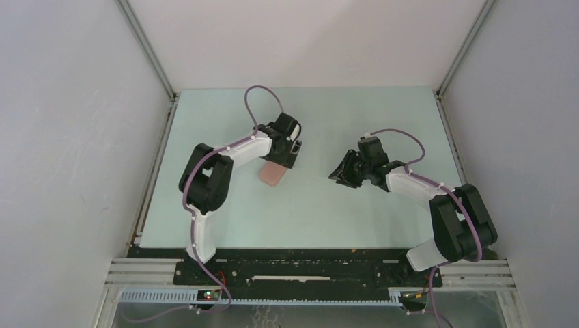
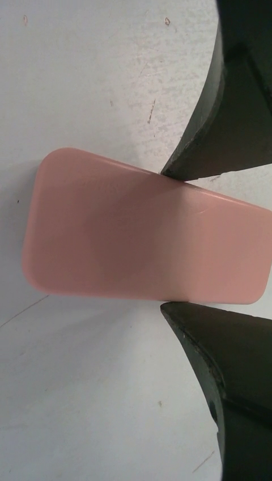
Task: Organize the sunglasses
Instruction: Adjust the sunglasses case at the center of the board, then reset both arms
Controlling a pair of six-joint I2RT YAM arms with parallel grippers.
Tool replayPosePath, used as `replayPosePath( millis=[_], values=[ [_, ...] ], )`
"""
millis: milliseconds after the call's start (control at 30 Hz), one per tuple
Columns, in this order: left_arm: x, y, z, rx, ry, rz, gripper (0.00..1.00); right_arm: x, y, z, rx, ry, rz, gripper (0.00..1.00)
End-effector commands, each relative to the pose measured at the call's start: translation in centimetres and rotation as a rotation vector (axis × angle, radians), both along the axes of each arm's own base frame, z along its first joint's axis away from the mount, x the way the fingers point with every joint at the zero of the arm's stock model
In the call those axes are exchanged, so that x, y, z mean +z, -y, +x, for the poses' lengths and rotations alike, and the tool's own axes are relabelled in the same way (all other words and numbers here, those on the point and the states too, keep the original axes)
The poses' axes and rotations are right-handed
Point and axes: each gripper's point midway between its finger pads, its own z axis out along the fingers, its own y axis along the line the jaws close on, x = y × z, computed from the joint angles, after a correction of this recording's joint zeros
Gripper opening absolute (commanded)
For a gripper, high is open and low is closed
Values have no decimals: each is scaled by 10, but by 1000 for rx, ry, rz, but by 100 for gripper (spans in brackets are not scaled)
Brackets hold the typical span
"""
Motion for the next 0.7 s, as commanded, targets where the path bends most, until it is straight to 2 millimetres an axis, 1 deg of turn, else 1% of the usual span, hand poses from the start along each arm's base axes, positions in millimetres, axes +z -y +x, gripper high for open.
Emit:
replayPosePath(
  millis=[0,133,233,300,433,500,567,600,667],
  values=[
    [-11,18,-10,-2,-18,7,81,6,-2,4,14,32,15,45],
    [-6,28,-12,-25,-27,-32,81,6,-2,3,16,28,18,45],
    [9,32,-10,-21,-6,-56,81,8,-2,3,17,33,19,45],
    [26,33,-6,-15,24,-67,81,11,-2,2,18,41,22,45],
    [70,28,4,21,110,-73,82,20,-1,2,15,63,25,47],
    [93,27,7,31,158,-94,83,25,2,3,-1,74,18,55],
    [117,29,5,26,190,-130,84,31,6,3,-12,92,7,61],
    [127,29,4,26,198,-141,84,35,9,3,-17,105,-1,62],
    [156,28,-1,29,230,-185,83,47,15,4,-27,141,-31,63]
  ],
)
